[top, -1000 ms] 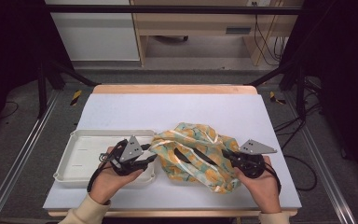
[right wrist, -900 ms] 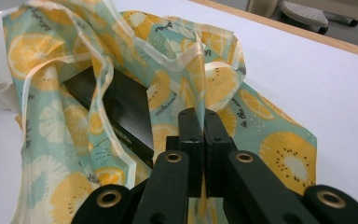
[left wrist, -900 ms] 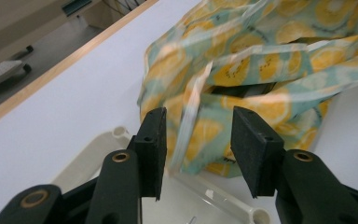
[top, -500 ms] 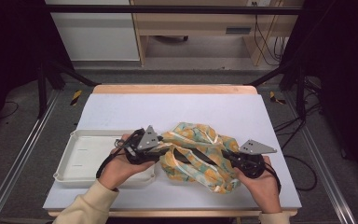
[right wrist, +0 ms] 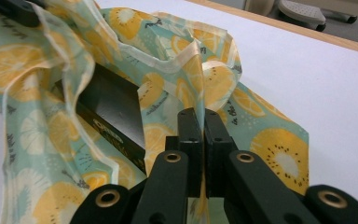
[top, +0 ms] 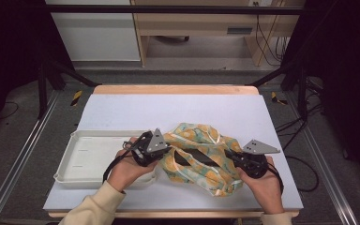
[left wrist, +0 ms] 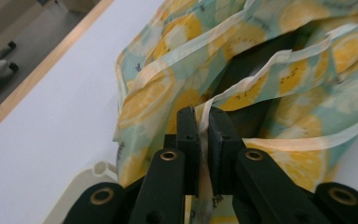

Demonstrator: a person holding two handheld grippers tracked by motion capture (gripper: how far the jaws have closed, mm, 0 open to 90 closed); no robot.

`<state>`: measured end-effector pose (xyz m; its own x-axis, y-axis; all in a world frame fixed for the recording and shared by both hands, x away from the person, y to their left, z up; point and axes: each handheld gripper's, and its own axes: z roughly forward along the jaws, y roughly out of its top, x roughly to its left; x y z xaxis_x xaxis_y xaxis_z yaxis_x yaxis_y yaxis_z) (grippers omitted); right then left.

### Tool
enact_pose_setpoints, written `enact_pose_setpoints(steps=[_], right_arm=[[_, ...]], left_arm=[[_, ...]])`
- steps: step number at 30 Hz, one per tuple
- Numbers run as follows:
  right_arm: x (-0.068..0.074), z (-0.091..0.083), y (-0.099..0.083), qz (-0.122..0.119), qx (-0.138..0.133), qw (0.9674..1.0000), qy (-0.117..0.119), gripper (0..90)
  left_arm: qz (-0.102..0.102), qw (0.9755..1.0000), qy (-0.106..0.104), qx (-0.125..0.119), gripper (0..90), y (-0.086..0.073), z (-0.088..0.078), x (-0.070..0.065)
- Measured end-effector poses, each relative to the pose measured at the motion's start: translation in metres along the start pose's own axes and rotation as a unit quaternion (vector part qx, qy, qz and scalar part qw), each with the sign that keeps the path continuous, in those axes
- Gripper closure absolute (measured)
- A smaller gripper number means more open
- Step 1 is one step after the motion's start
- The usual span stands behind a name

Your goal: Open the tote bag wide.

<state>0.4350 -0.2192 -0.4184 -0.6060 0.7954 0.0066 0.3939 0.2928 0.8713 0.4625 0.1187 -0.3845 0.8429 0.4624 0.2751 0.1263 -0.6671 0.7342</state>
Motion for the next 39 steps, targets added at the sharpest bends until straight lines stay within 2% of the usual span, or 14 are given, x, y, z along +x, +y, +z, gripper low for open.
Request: enact_pose_setpoints(steps=[3,7,11,14,16,17,20,23,25,27,29,33,37,39], right_arm=[[-0.002,0.0,-0.001,0.006,-0.001,1.0,-0.004,88.8],[-0.005,0.002,-0.001,0.016,-0.002,0.9998,-0.011,88.9],[-0.009,0.004,-0.002,0.026,-0.001,0.9995,-0.021,89.0],[-0.013,0.005,-0.002,0.032,0.0,0.9991,-0.028,89.0],[-0.016,0.006,-0.003,0.038,-0.003,0.9987,-0.033,89.0],[-0.017,0.006,-0.003,0.04,-0.003,0.9986,-0.034,89.0],[-0.022,0.005,-0.006,0.05,-0.001,0.9979,-0.043,89.0],[-0.028,0.005,-0.008,0.063,0.0,0.9965,-0.055,89.0],[-0.03,0.005,-0.01,0.074,0.001,0.9955,-0.06,89.0],[-0.031,0.004,-0.011,0.073,0.001,0.9956,-0.059,89.0],[-0.029,0.004,-0.01,0.067,-0.002,0.9961,-0.057,88.9],[-0.026,0.004,-0.008,0.063,-0.005,0.9964,-0.056,88.9],[-0.025,0.004,-0.008,0.06,-0.007,0.9966,-0.056,88.9],[-0.025,0.002,-0.008,0.059,-0.007,0.9967,-0.055,88.8]], left_arm=[[-0.007,0.9996,-0.012,-0.023,86.3,-0.006,-0.013,-0.006],[-0.018,0.9981,-0.049,-0.033,86.9,-0.02,-0.021,-0.02],[-0.016,0.9951,-0.094,-0.024,87.1,-0.039,-0.019,-0.043],[-0.012,0.9941,-0.108,-0.001,87.3,-0.052,-0.013,-0.054],[-0.001,0.9947,-0.101,0.019,87.6,-0.056,-0.009,-0.059],[0.007,0.994,-0.105,0.031,87.7,-0.057,-0.007,-0.059],[0.01,0.9925,-0.108,0.056,87.9,-0.061,-0.004,-0.061],[0.01,0.9925,-0.102,0.066,88.0,-0.064,-0.004,-0.061],[0.007,0.9931,-0.101,0.06,87.8,-0.064,-0.006,-0.059],[0.007,0.994,-0.096,0.052,86.3,-0.063,-0.009,-0.059],[0.008,0.9952,-0.089,0.041,80.6,-0.061,-0.013,-0.058],[-0.008,0.9971,-0.074,0.017,65.5,-0.058,-0.021,-0.055],[-0.031,0.9969,-0.072,-0.005,55.0,-0.055,-0.03,-0.048],[-0.033,0.9975,-0.062,-0.012,53.0,-0.052,-0.036,-0.044]])
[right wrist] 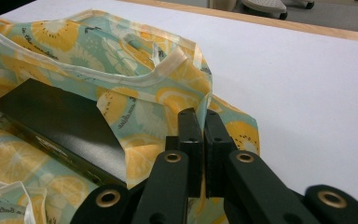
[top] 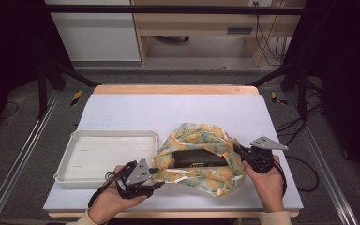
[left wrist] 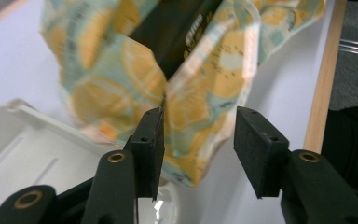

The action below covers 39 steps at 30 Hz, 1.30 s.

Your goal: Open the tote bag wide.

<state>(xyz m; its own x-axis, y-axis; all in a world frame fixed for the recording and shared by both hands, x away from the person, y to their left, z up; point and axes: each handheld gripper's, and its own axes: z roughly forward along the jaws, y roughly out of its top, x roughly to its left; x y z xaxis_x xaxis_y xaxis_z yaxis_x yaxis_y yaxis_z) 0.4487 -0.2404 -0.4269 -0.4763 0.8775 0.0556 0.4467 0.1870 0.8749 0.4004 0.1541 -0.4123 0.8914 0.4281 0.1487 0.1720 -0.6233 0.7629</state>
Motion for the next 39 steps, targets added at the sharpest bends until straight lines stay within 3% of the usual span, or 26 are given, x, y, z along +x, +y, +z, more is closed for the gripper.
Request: enact_pose_setpoints(steps=[6,7,12,18,26,30,39], right_arm=[[0.001,-0.003,0.002,-0.003,-0.005,1.0,0.002,88.8],[0.001,-0.003,0.002,-0.004,-0.005,1.0,0.001,88.8],[0.004,-0.008,0.009,-0.012,-0.012,0.9999,-0.002,88.8],[0.004,-0.018,0.021,-0.029,-0.024,0.9992,-0.012,88.8],[0.002,-0.023,0.029,-0.04,-0.032,0.9986,-0.012,88.2],[0.003,-0.02,0.028,-0.043,-0.026,0.9987,-0.012,85.8],[0.012,-0.015,0.027,-0.055,0.011,0.9983,-0.018,50.6]], left_arm=[[-0.006,0.999,0.041,-0.019,46.7,0.023,-0.007,0.021],[-0.002,0.9985,0.048,-0.026,46.6,0.029,-0.004,0.026],[0.006,0.9976,0.068,-0.009,42.7,0.047,0.017,0.042],[0.009,0.9968,0.079,0.011,42.1,0.051,0.046,0.055],[0.016,0.9957,0.071,0.058,74.7,0.055,0.064,0.067],[0.019,0.9941,0.087,0.063,86.2,0.06,0.065,0.071],[0.002,0.9925,0.118,0.029,89.1,0.068,0.054,0.081]])
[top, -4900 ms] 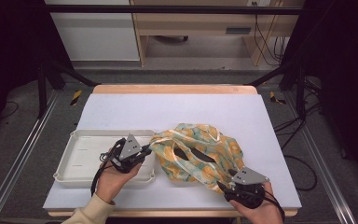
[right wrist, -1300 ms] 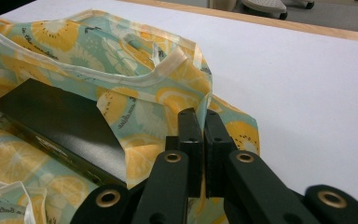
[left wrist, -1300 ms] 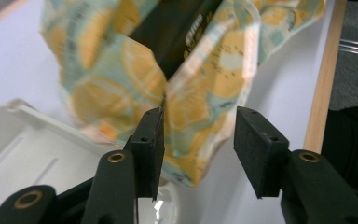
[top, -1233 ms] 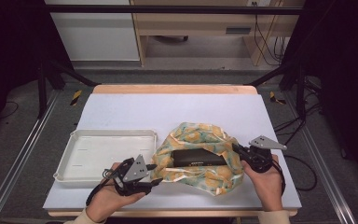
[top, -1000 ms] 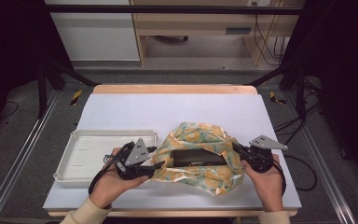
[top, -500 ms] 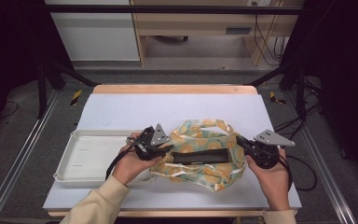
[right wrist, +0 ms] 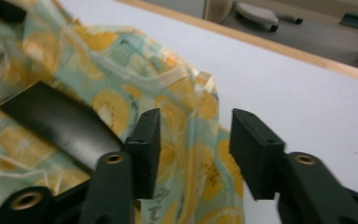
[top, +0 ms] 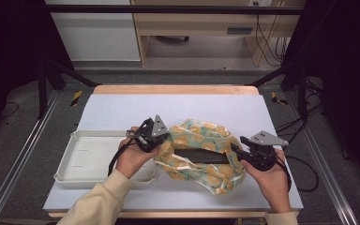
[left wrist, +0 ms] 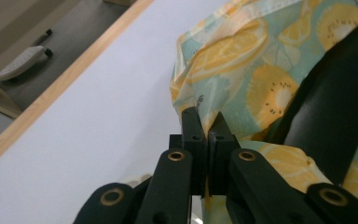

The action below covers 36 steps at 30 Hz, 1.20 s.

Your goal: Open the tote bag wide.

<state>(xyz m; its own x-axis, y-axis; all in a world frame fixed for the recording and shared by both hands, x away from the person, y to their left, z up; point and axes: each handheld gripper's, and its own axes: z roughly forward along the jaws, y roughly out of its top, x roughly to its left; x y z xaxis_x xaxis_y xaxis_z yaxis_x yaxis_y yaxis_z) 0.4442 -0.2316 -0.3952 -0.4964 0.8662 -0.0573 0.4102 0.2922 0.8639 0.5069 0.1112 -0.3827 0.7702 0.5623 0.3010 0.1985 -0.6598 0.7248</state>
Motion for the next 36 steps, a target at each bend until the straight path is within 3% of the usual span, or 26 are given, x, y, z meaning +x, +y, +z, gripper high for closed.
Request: enact_pose_setpoints(steps=[3,7,10,12,15,20,24,36], right_arm=[[0.005,0.003,-0.002,-0.013,0.032,0.9994,0.003,49.6],[0.001,0.009,-0.003,-0.031,0.061,0.9976,-0.003,75.4],[-0.01,0.011,0.002,-0.028,0.046,0.9982,-0.025,87.5],[-0.018,0.015,0.007,-0.025,0.024,0.9986,-0.04,89.3],[-0.025,0.024,0.008,-0.033,0.022,0.9982,-0.045,89.7],[-0.033,0.049,-0.006,-0.03,0.054,0.9976,-0.032,89.9],[-0.037,0.063,-0.017,-0.018,0.078,0.9965,-0.023,90.0],[-0.042,0.079,-0.035,0.0,0.131,0.9913,0.009,89.1]], left_arm=[[-0.002,0.9999,0.01,-0.014,89.2,0.004,-0.003,0.001],[-0.005,0.9993,0.019,-0.032,89.4,0.008,-0.007,0.003],[-0.001,0.9994,0.018,-0.03,89.3,0.01,-0.005,0.002],[0.006,0.9997,0.02,-0.014,89.2,0.01,0.003,0.0],[0.017,0.9995,0.025,0.012,89.2,0.008,0.014,-0.001],[0.011,0.9991,0.013,0.039,89.2,0.003,0.029,0.0],[0.018,0.9976,0.01,0.066,89.1,0.001,0.042,-0.003],[0.013,0.9926,-0.02,0.119,89.2,-0.012,0.058,-0.006]])
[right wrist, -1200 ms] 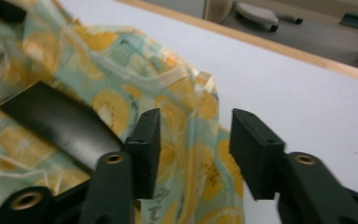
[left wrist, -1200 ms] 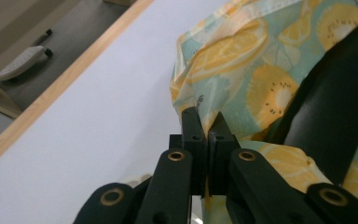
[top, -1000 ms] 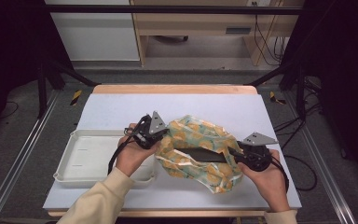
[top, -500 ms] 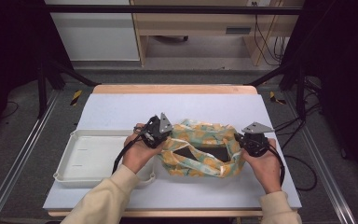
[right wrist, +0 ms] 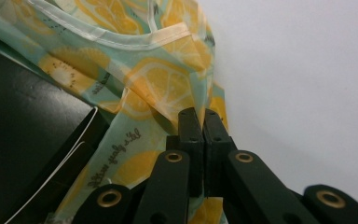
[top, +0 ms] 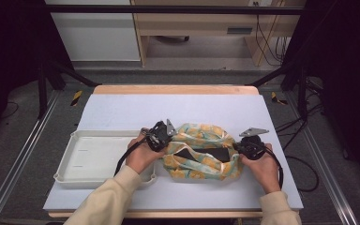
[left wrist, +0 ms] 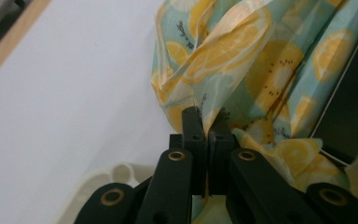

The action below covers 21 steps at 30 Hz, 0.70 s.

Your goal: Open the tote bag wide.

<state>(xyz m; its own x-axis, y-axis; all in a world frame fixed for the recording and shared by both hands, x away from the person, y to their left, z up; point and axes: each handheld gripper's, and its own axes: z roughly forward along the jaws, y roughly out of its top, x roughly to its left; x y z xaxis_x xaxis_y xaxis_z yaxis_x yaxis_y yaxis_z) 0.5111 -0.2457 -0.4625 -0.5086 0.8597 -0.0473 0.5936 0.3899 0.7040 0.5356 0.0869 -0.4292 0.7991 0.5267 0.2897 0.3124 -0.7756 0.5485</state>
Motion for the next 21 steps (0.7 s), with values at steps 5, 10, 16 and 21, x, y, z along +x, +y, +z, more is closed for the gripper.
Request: enact_pose_setpoints(steps=[5,10,16,21], right_arm=[[0.002,-0.006,0.002,0.006,-0.009,0.9999,-0.006,78.6],[0.003,-0.021,0.004,0.017,-0.04,0.999,-0.007,57.9],[0.01,-0.036,0.013,0.001,-0.067,0.9977,0.002,50.2],[0.012,-0.037,0.025,-0.016,-0.075,0.9971,0.002,55.2]], left_arm=[[-0.007,1.0,-0.004,-0.001,89.4,-0.005,-0.001,0.002],[-0.009,0.9999,-0.009,-0.001,89.4,-0.007,0.0,0.004],[-0.008,0.9999,-0.009,-0.001,89.6,-0.006,0.0,0.003],[-0.009,0.9999,-0.012,-0.002,89.6,-0.006,0.001,0.004]])
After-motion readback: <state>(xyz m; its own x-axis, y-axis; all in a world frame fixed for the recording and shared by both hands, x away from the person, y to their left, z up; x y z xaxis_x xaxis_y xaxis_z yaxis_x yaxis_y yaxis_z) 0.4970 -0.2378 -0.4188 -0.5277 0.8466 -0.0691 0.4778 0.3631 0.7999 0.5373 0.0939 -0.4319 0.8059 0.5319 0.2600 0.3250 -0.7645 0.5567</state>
